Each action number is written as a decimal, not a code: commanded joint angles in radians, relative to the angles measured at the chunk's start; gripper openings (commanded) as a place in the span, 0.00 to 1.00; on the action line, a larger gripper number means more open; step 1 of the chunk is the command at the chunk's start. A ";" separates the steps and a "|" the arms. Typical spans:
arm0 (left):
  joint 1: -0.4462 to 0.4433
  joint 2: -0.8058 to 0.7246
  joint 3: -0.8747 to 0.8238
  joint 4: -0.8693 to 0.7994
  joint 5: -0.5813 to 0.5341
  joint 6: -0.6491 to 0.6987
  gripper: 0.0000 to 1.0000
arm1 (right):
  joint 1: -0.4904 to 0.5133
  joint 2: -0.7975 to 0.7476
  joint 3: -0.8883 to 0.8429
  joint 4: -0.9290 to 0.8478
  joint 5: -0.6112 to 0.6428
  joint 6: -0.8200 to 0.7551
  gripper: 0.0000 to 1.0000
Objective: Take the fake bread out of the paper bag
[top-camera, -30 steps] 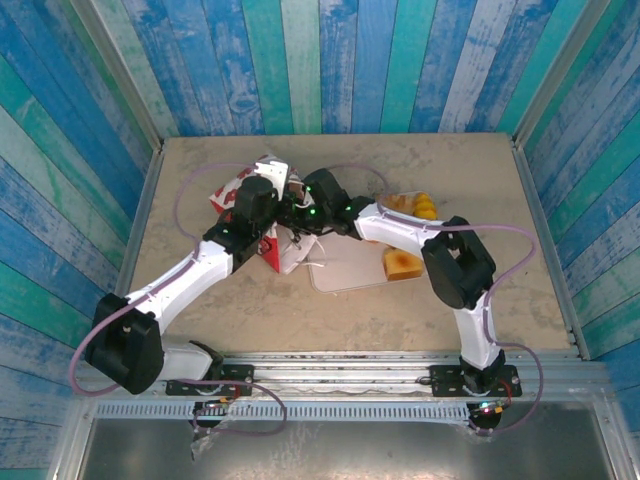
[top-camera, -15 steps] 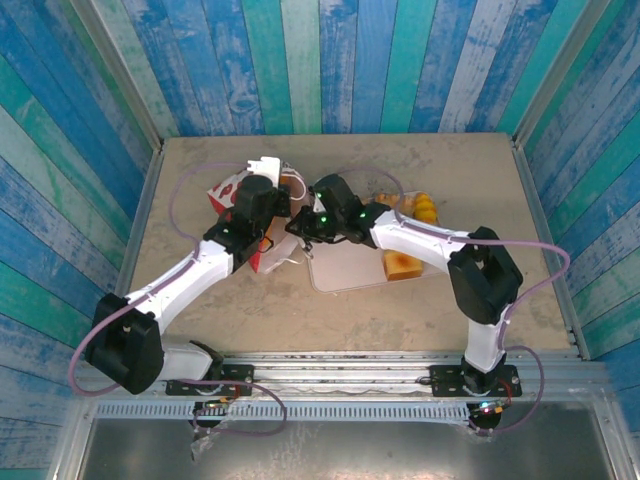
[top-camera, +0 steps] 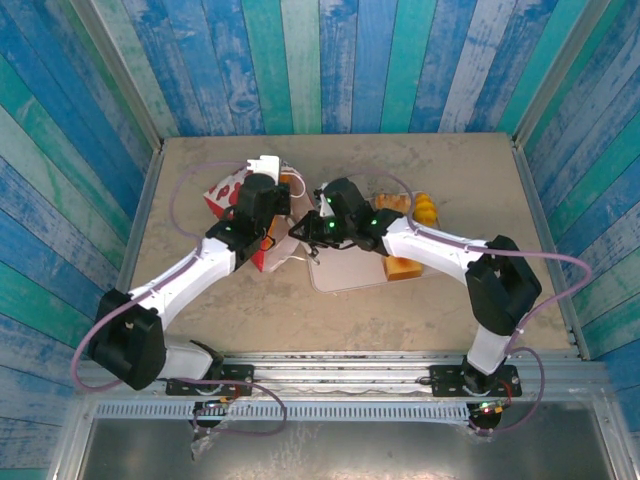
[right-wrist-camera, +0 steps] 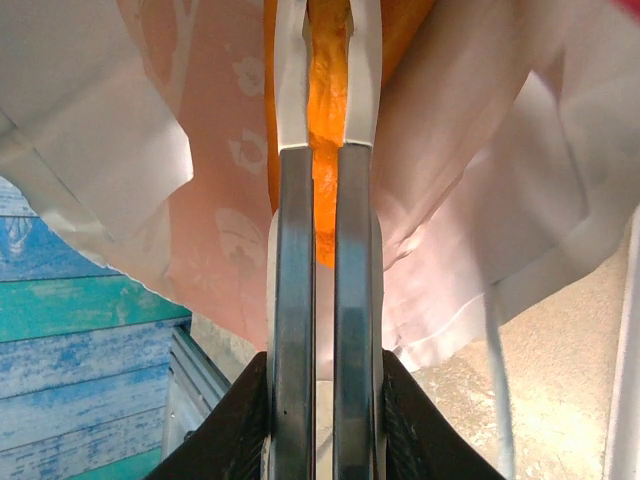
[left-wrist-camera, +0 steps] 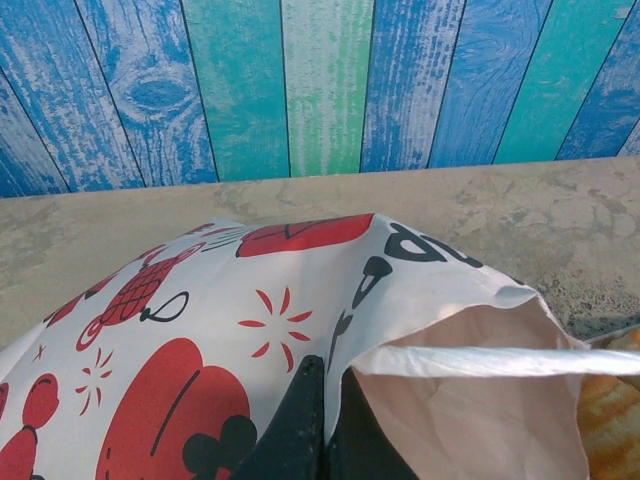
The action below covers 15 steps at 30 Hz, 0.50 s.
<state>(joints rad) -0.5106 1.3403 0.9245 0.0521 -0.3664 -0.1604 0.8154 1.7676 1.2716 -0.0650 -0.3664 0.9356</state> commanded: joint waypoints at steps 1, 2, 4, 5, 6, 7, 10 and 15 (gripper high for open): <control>0.000 0.037 0.041 -0.007 -0.032 -0.027 0.02 | 0.020 -0.049 -0.020 0.075 -0.014 -0.010 0.01; -0.001 0.040 0.042 -0.007 -0.037 -0.030 0.02 | 0.025 -0.059 -0.033 0.092 -0.009 -0.016 0.01; 0.001 0.044 0.046 -0.012 -0.045 -0.036 0.02 | 0.034 -0.080 -0.059 0.117 0.010 -0.030 0.01; 0.001 0.046 0.048 -0.014 -0.050 -0.037 0.02 | 0.038 -0.092 -0.074 0.131 0.019 -0.037 0.01; 0.001 0.050 0.052 -0.017 -0.056 -0.041 0.02 | 0.042 -0.105 -0.090 0.142 0.033 -0.044 0.01; 0.001 0.051 0.054 -0.023 -0.059 -0.044 0.02 | 0.047 -0.118 -0.106 0.154 0.047 -0.048 0.01; 0.001 0.056 0.063 -0.029 -0.073 -0.051 0.02 | 0.055 -0.156 -0.148 0.185 0.082 -0.061 0.01; 0.001 0.074 0.088 -0.047 -0.099 -0.067 0.02 | 0.060 -0.215 -0.208 0.202 0.135 -0.063 0.01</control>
<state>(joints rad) -0.5098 1.3769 0.9726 0.0147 -0.4297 -0.2035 0.8703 1.6051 1.0843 0.0589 -0.2844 0.8967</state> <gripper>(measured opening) 0.048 0.251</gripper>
